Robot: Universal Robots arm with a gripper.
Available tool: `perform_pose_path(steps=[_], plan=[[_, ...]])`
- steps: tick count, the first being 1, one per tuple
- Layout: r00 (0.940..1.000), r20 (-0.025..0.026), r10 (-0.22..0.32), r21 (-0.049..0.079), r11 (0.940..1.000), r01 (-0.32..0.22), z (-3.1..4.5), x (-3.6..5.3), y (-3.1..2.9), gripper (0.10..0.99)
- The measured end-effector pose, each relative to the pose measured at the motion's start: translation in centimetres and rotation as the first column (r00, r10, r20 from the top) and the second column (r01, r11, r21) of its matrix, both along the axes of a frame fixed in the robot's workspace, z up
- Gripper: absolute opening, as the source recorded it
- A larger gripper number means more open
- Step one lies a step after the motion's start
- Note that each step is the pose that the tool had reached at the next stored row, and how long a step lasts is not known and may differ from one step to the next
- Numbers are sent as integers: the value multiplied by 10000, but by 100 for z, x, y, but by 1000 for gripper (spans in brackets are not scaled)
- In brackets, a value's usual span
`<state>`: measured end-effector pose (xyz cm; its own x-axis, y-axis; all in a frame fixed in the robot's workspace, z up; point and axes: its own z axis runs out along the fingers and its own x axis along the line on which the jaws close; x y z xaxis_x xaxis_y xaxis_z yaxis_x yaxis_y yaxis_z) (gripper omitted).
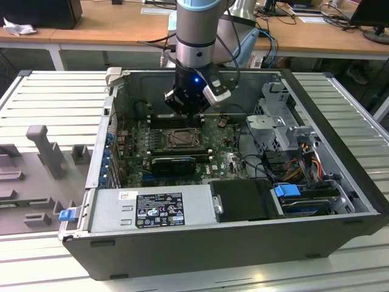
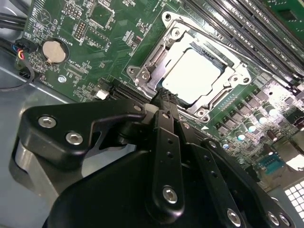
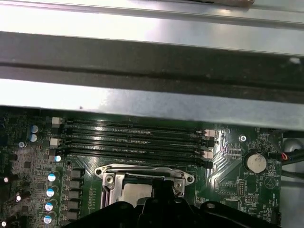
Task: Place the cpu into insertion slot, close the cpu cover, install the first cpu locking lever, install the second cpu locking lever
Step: 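Install the second cpu locking lever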
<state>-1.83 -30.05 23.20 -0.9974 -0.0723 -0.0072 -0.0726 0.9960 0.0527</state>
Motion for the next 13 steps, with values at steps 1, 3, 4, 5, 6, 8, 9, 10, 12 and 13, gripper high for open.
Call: perform_pose_path(steps=[1, 3, 4, 5, 6, 8, 9, 10, 12, 13], plan=[[10000, 1, 0, -1, 10000, 0, 0, 0, -9, 106], [10000, 0, -2, 1, 10000, 2, 1, 0, -21, 106], [10000, -1, -2, -3, 10000, 2, 8, -1, -22, 106], [10000, 0, -2, -1, 10000, 2, 16, 0, -22, 106], [10000, 1, 0, 0, 10000, 0, 20, 0, -22, 106], [10000, 1, 1, 0, 10000, -1, 20, 0, -36, 106], [10000, 1, 0, 0, 10000, 0, 20, 0, -47, 106], [10000, 0, 0, 0, 10000, 0, 20, 0, -54, 106], [10000, 1, 0, 1, 10000, 0, 20, 0, -69, 106], [10000, 1, 0, 1, 10000, 0, 19, 0, -76, 106]])
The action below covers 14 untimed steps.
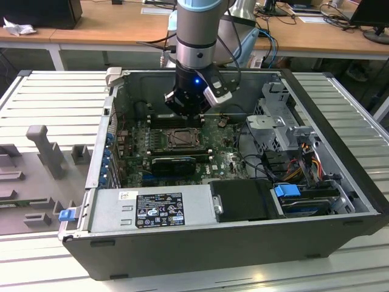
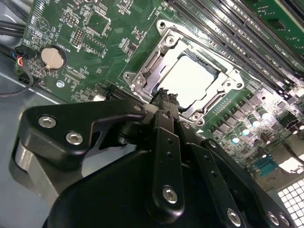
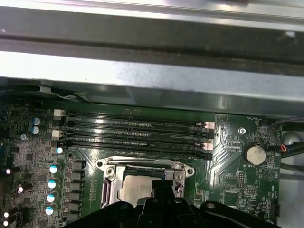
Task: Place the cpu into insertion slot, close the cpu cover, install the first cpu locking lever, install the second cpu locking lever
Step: 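Install the second cpu locking lever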
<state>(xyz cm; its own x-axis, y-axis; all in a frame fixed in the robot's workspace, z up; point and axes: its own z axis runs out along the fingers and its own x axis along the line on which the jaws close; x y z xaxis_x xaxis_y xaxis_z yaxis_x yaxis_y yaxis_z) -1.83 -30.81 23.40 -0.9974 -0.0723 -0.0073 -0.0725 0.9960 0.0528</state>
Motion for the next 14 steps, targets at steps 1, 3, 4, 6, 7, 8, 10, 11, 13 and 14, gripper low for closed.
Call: perform_pose_path(steps=[1, 3, 4, 6, 7, 8, 10, 11, 13, 14], plan=[[10000, 0, 0, -1, 10000, 0, 0, 0, -7, 106], [10000, 0, 0, -1, 10000, 0, 0, 0, -17, 106], [10000, 0, 0, -1, 10000, 0, 0, 0, -21, 106], [10000, 0, 0, 0, 10000, 0, 0, 0, -28, 106], [10000, -1, 0, -1, 10000, 0, 0, 0, -31, 106], [10000, 0, 0, -1, 10000, 0, 0, 0, -35, 106], [10000, 0, 1, 0, 10000, -1, 0, 0, -43, 106], [10000, 0, 0, -1, 10000, 0, 0, 0, -46, 106], [10000, 0, 1, -1, 10000, -1, 0, 0, -53, 106], [10000, 0, 0, 0, 10000, 0, 0, 0, -58, 106]])
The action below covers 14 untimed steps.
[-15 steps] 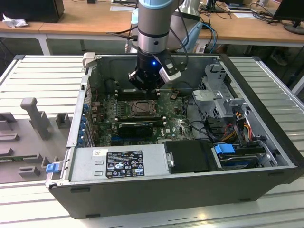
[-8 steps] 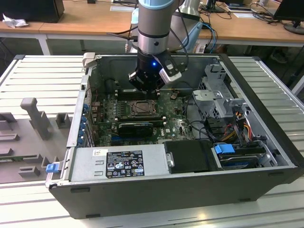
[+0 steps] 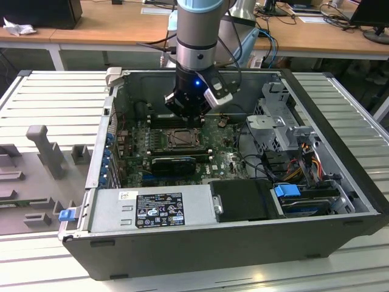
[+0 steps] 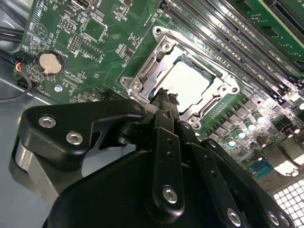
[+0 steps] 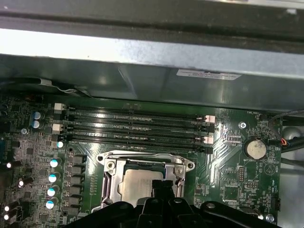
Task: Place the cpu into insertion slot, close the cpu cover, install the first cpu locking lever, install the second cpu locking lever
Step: 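Install the second cpu locking lever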
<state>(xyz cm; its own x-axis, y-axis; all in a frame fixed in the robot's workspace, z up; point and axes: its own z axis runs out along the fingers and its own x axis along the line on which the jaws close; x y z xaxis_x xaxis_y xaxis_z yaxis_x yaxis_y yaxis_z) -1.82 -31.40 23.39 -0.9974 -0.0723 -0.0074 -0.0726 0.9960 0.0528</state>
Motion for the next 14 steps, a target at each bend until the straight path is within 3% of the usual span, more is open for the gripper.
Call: perform_pose_path(steps=[9, 12, 14], plan=[[10000, 0, -1, -1, 10000, 1, 2, 0, -38, 106], [10000, -1, -2, -4, 10000, 2, 77, 0, -40, 106], [10000, 0, -3, -7, 10000, 3, 88, 1, -48, 106]])
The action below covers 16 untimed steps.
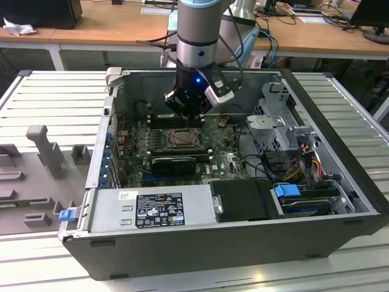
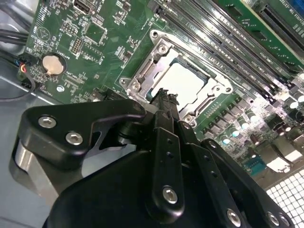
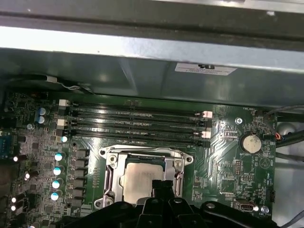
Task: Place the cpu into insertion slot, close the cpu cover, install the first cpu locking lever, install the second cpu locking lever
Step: 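Install the second cpu locking lever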
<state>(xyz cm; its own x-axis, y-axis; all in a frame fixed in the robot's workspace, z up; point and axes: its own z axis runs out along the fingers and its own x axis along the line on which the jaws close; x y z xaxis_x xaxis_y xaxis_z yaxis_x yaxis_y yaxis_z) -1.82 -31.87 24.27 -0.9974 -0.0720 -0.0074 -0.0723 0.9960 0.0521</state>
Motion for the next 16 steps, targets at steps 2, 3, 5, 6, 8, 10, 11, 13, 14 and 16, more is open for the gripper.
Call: perform_pose_path(steps=[2, 3, 5, 6, 8, 10, 11, 13, 14, 16], plan=[[10000, -1, -3, -2, 10000, 3, -1, -1, -89, 106], [10000, -2, -3, -2, 10000, 3, -1, -1, -133, 106], [10000, -2, -6, -1, 10000, 6, -2, -2, -222, 106], [10000, -3, -10, -1, 10000, 10, -2, -3, -252, 106], [10000, -4, -46, 3, 10000, 46, -1, -6, -286, 106], [10000, -4, -45, 6, 10000, 45, -2, -25, -320, 106], [10000, -5, -46, 5, 10000, 46, -2, -27, -323, 106], [10000, -5, -47, 4, 10000, 47, -2, -27, -324, 106], [10000, -5, -47, 4, 10000, 47, -2, -27, -325, 106], [10000, -4, -46, 4, 10000, 46, -3, -28, -326, 106]])
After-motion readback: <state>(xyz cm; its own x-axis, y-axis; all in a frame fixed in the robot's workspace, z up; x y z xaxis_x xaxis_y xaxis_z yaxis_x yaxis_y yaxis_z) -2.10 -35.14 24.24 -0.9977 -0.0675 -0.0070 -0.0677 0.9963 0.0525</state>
